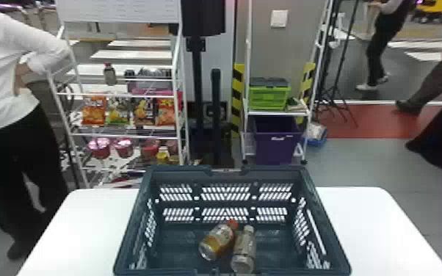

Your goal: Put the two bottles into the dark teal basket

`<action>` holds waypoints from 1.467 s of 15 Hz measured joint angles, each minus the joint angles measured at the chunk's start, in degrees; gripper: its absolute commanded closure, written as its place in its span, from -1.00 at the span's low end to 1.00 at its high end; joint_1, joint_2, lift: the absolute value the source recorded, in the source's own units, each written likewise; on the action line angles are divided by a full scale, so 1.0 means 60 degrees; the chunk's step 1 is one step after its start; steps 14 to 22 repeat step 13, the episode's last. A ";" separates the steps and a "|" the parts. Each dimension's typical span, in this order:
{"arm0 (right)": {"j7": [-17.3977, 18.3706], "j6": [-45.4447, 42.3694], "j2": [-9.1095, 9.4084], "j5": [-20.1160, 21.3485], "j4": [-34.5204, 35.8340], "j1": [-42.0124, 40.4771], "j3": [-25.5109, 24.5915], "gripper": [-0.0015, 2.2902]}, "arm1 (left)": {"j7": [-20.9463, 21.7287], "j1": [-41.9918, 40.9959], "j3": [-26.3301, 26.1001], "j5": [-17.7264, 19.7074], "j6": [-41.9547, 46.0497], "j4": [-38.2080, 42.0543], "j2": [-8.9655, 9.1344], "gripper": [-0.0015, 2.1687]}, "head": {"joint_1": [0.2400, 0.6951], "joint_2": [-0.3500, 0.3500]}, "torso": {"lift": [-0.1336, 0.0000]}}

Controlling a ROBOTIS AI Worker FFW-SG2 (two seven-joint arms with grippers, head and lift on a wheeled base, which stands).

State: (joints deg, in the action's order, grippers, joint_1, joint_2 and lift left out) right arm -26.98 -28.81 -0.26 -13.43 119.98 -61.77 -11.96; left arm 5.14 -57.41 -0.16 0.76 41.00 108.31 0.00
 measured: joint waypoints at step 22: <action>-0.0015 0.0226 0.0000 0.0178 0.0108 -0.0234 -0.0089 -0.92 | -0.0735 -0.0195 -0.0561 -0.0021 -0.0623 0.0249 -0.0381 -0.87 | 0.14 0.00 | 1.00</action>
